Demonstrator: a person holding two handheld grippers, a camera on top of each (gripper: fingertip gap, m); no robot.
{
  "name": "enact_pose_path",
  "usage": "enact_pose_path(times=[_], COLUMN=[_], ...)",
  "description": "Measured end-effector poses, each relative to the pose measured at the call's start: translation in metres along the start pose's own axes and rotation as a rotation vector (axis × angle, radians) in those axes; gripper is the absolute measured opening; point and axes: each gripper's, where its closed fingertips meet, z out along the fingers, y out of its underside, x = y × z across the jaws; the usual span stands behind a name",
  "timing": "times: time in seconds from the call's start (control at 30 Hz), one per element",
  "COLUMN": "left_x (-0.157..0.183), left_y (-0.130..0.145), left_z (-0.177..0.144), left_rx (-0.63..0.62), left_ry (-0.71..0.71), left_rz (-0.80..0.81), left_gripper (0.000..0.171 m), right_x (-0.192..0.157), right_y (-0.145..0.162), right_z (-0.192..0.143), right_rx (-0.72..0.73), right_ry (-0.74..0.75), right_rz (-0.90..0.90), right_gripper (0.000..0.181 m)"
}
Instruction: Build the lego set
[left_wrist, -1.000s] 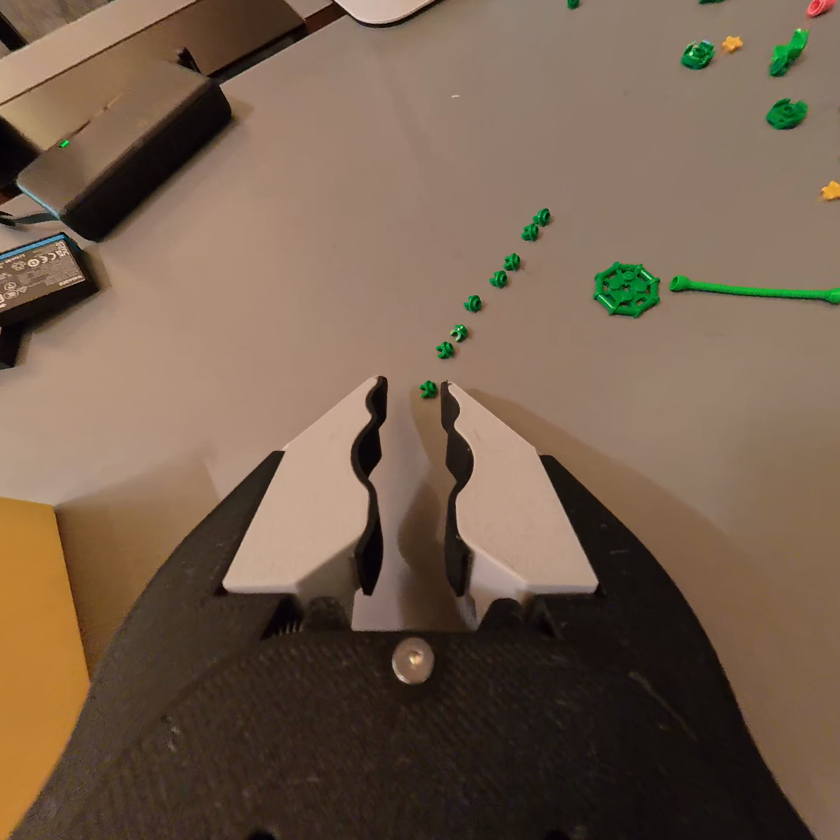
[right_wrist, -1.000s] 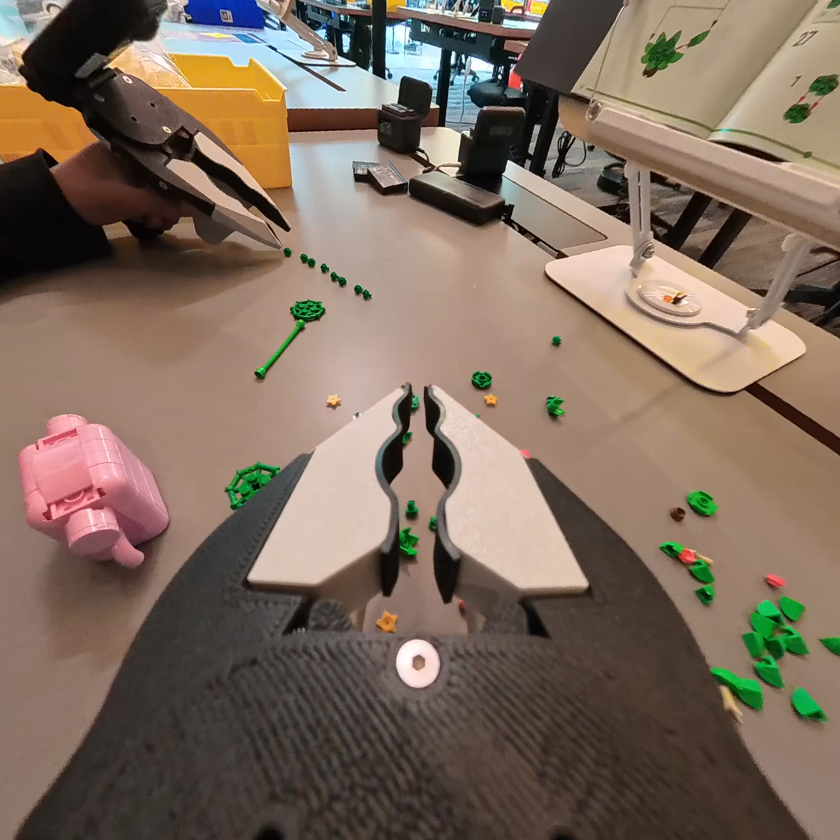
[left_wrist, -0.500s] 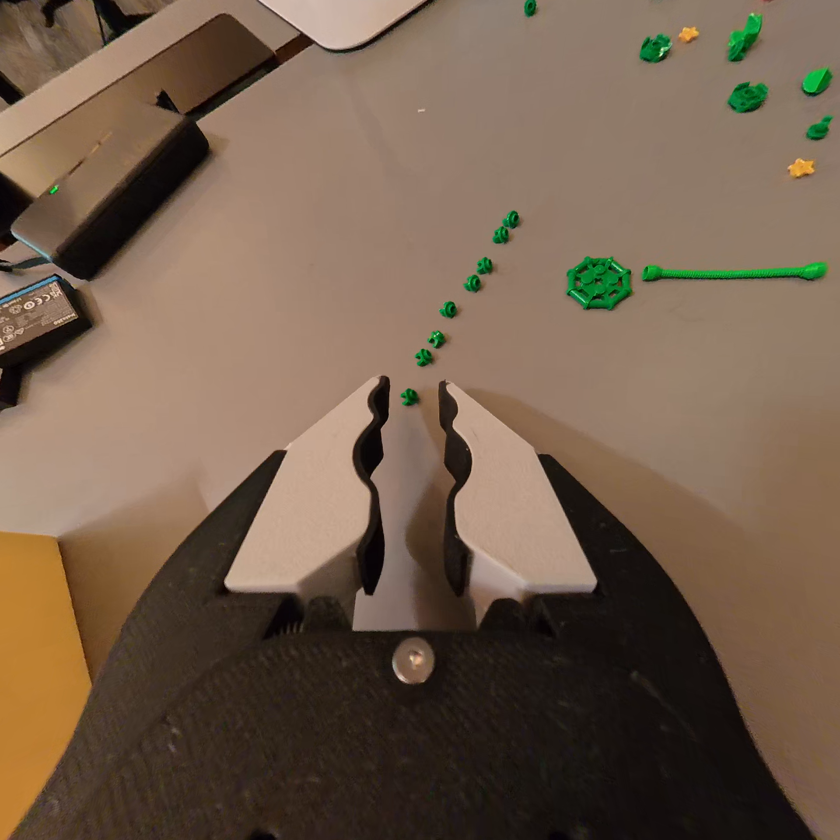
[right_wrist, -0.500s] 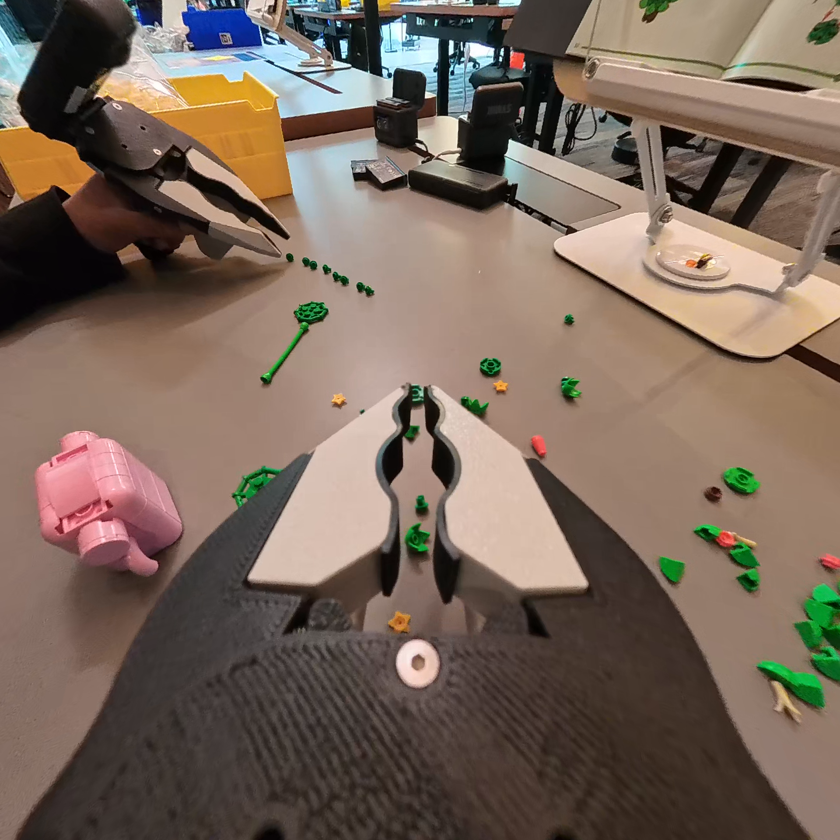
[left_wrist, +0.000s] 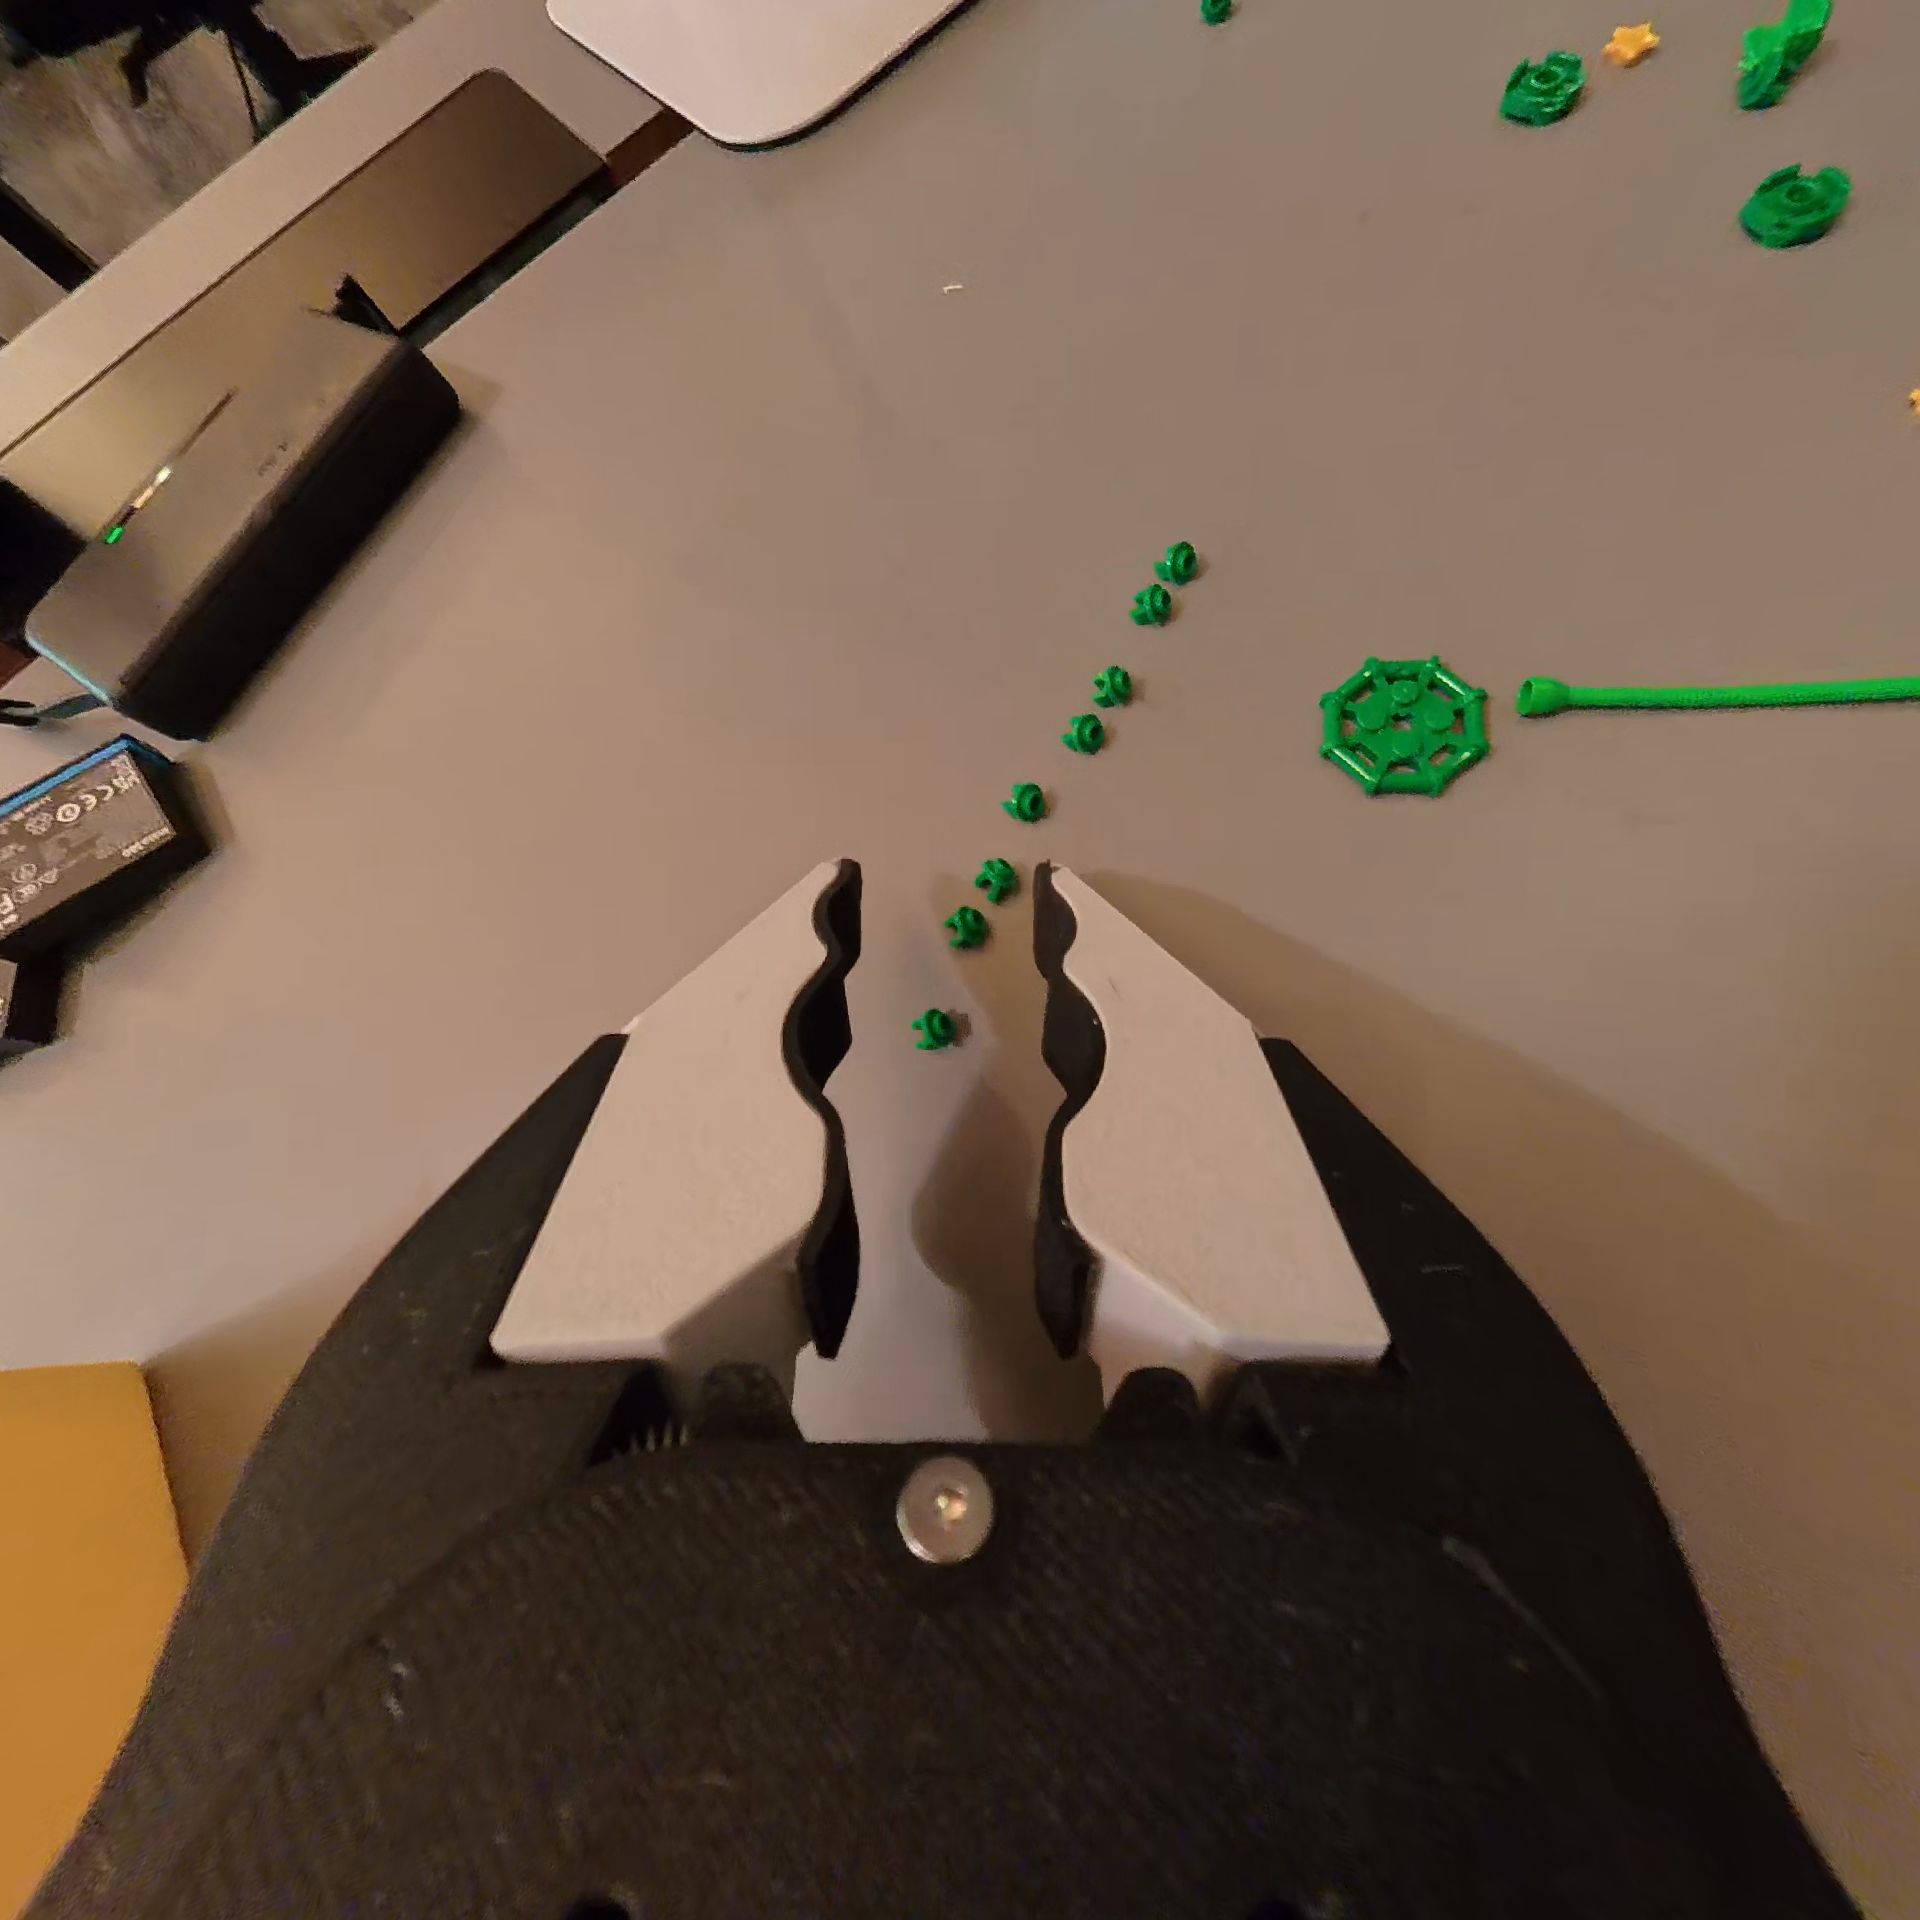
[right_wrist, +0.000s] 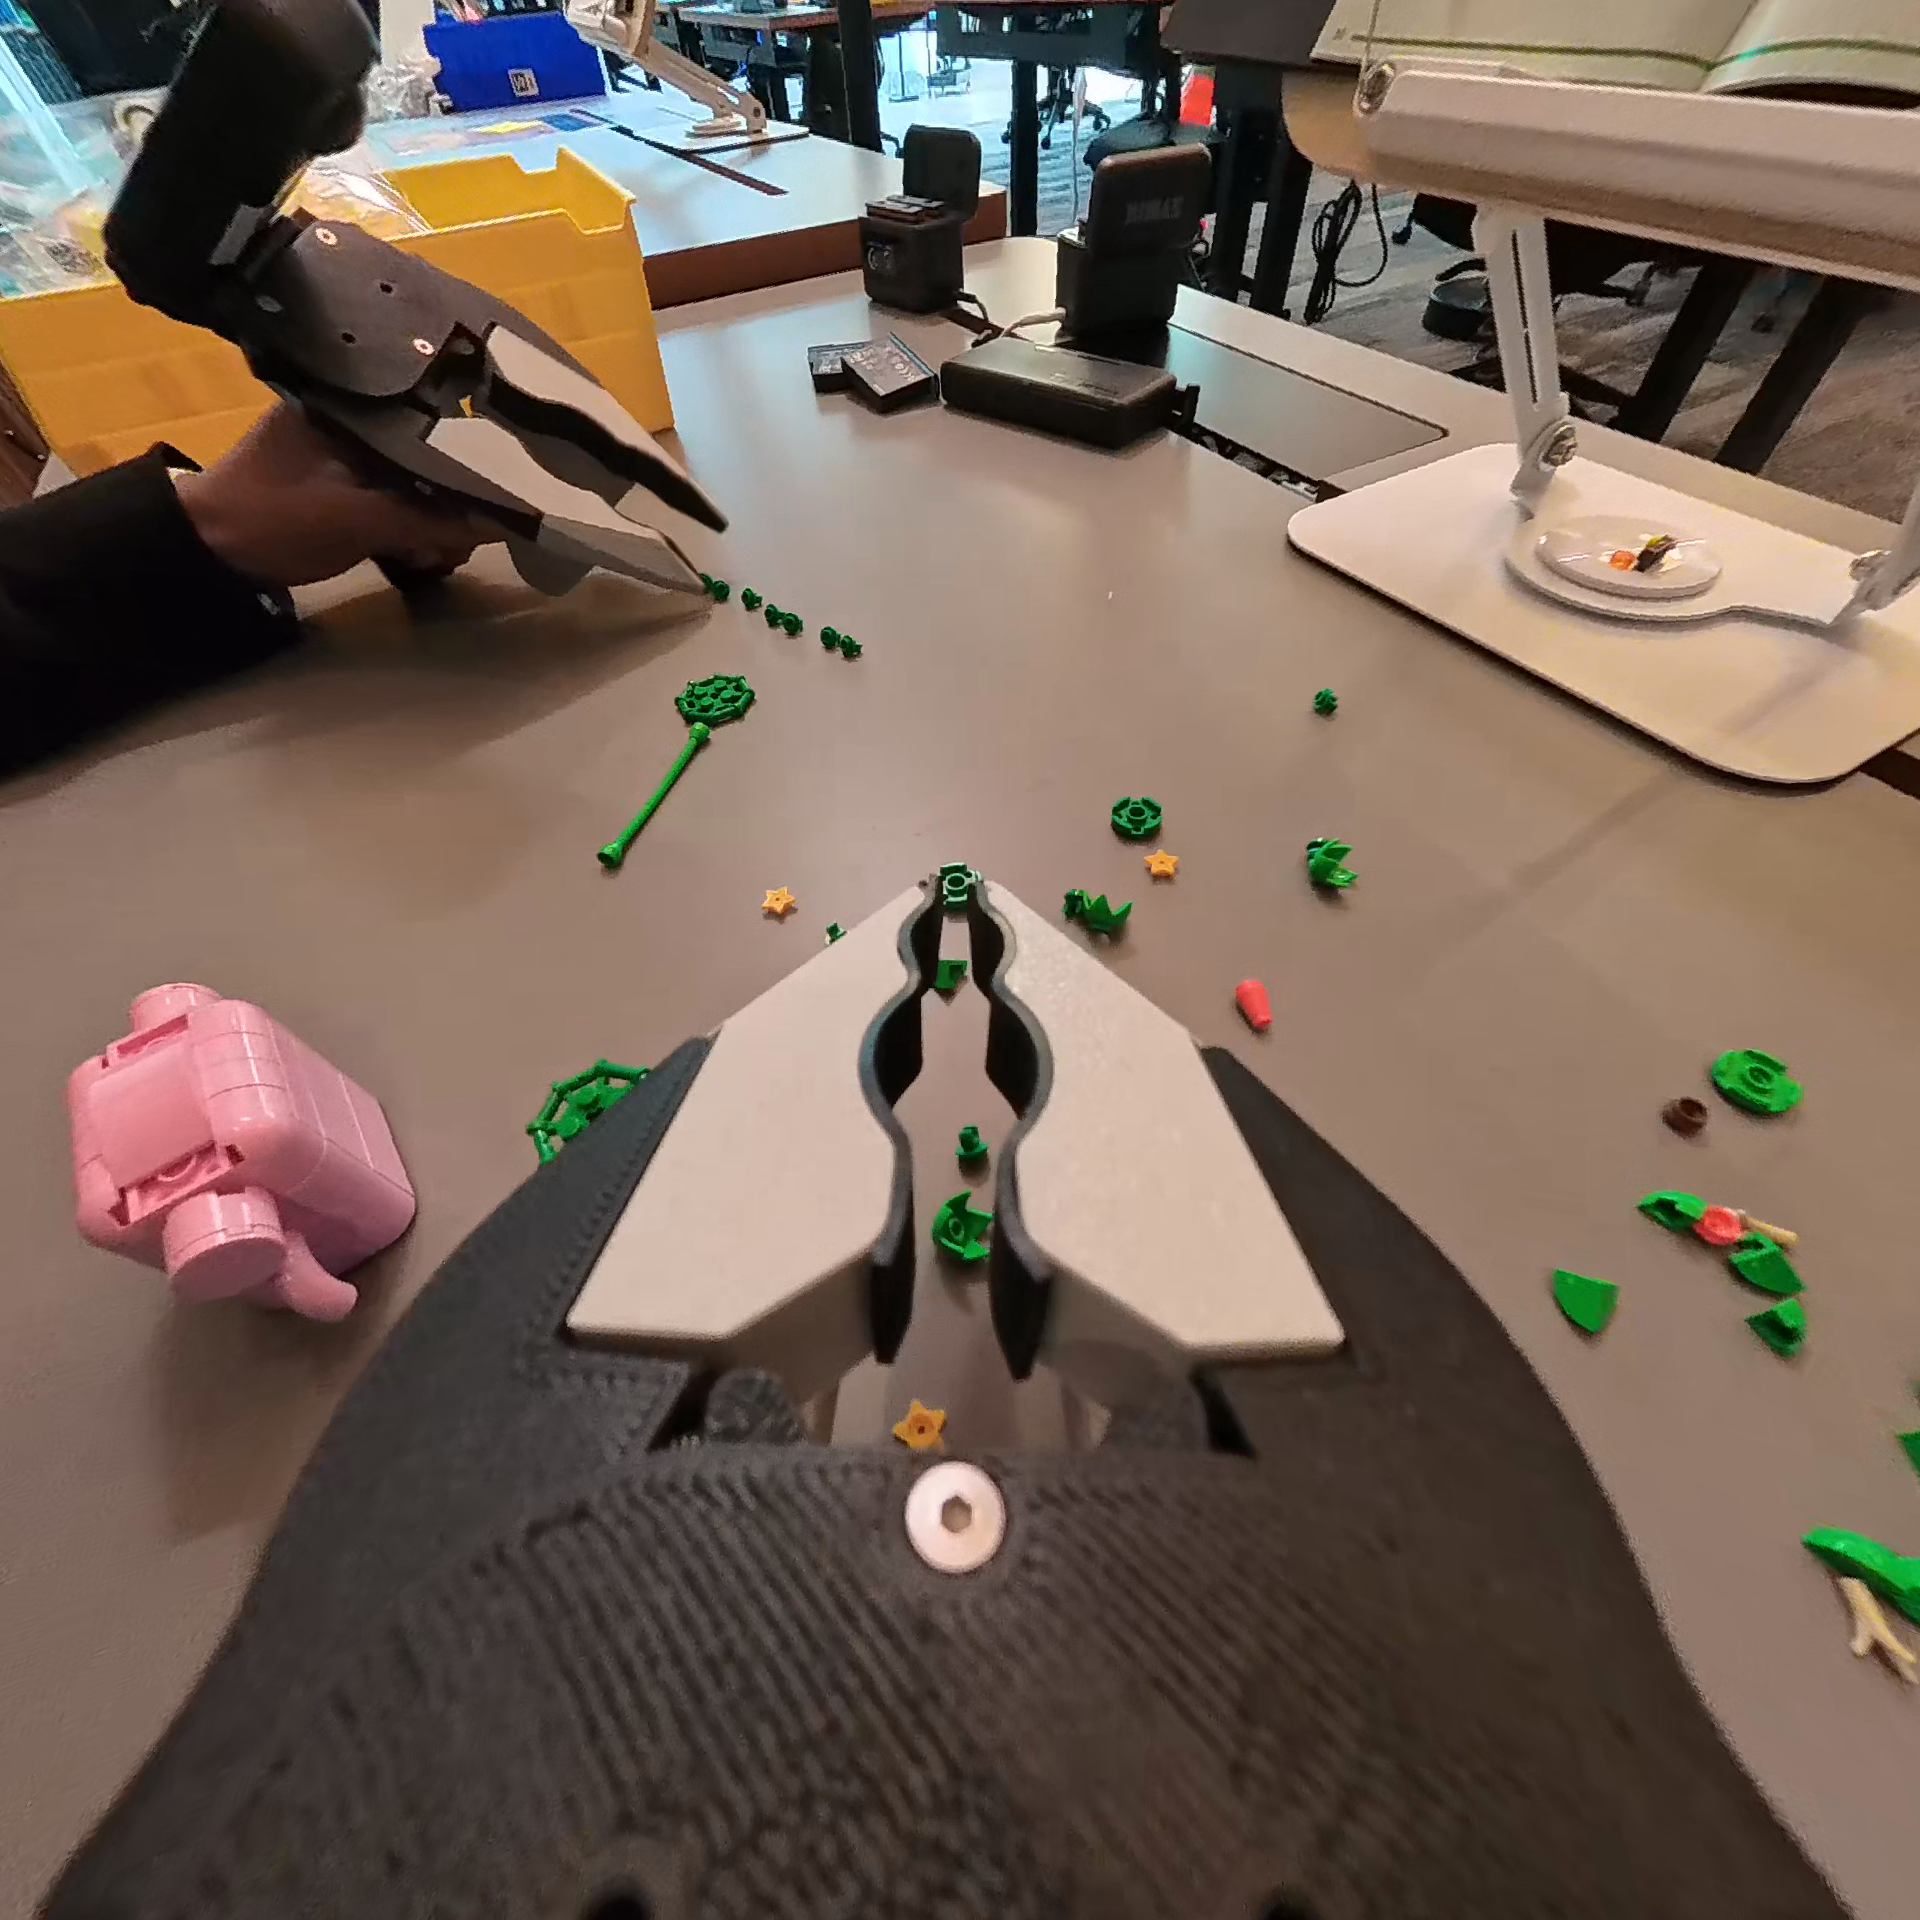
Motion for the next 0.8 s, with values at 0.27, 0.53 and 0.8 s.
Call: enact_pose_path(times=[0.27, 0.53, 0.8], left_x=[-0.0019, -0.0048, -0.0078], left_y=[0.0038, 0.0025, 0.0006], left_z=[0.0067, 0.0052, 0.0031], left_rx=[-0.045, -0.033, -0.015], left_ry=[-0.034, -0.045, -0.054], left_rz=[0.032, 0.015, -0.003], left_gripper=[0.031, 0.03, 0.03], right_x=[-0.0006, -0.0016, -0.0019], right_y=[0.0011, 0.001, 0.0018], right_z=[0.0006, 0.0005, 0.0007], right_rx=[-0.009, -0.011, -0.016], right_ry=[0.002, -0.001, -0.002], right_rz=[-0.01, -0.013, -0.015], right_gripper=[0.003, 0.003, 0.003])
